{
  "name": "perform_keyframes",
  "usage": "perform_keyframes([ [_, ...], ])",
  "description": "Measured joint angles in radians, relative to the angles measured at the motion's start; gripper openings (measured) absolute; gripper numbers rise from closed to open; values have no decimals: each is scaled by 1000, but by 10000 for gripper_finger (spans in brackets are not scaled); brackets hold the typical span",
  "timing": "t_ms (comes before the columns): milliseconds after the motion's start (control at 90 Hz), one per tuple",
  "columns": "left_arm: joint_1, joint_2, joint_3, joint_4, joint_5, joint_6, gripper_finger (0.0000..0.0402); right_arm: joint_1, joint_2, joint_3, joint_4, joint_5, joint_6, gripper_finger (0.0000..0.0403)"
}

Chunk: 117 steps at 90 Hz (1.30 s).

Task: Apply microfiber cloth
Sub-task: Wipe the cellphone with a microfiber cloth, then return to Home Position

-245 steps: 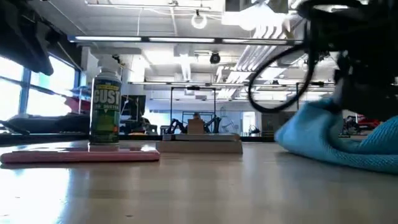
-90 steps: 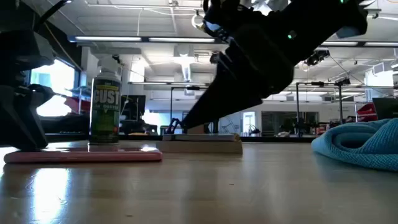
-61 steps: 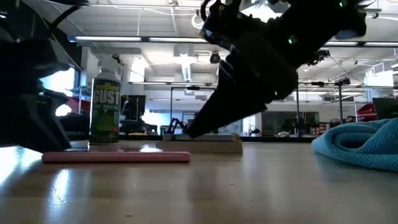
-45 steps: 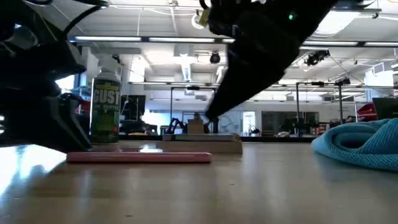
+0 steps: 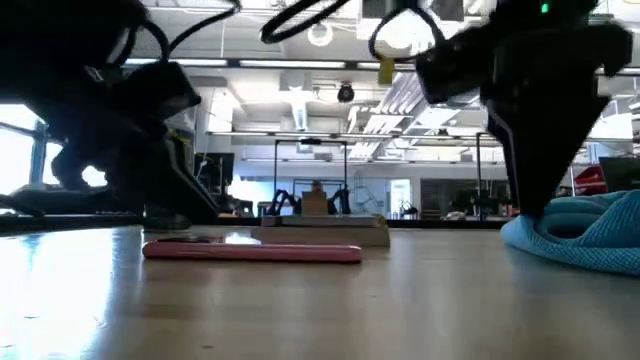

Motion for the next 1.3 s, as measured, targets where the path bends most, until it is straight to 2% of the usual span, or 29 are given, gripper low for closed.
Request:
perform_keyframes([
  [89, -2, -85, 6, -90, 26, 10, 78, -4, 1, -59, -22, -52, 5, 259],
  [178, -16, -197, 8, -239, 41, -32, 78, -15, -4, -101, -141, -53, 28, 259],
  [356, -66, -428, 8, -574, 35, -150, 78, -64, 2, -187, -476, 75, 90, 259],
  [478, -128, -559, 3, -691, -5, -199, 78, -92, -33, -226, -549, 128, 108, 259],
  [567, -183, -638, -21, -667, -58, -167, 78, -88, -111, -227, -470, 244, 136, 259],
  [656, -227, -710, -66, -575, -129, -107, 78, -86, -230, -259, -266, 335, 100, 258],
  [744, -248, -776, -122, -475, -168, -55, 78, -111, -362, -339, -100, 355, 39, 250],
  [856, -250, -844, -195, -338, -178, -6, 78, -153, -527, -473, 19, 362, -23, 232],
  [1089, -228, -946, -342, -137, -161, 63, 78, -200, -885, -757, 411, 363, -179, 188],
  [1156, -198, -967, -377, -93, -157, 69, 78, -200, -985, -804, 468, 364, -217, 170],
  [1211, -158, -989, -396, -100, -119, 69, 78, -198, -1066, -826, 483, 379, -235, 151],
  [1300, -72, -1014, -418, -90, 8, 69, 77, -185, -1192, -845, 479, 421, -265, 114],
])
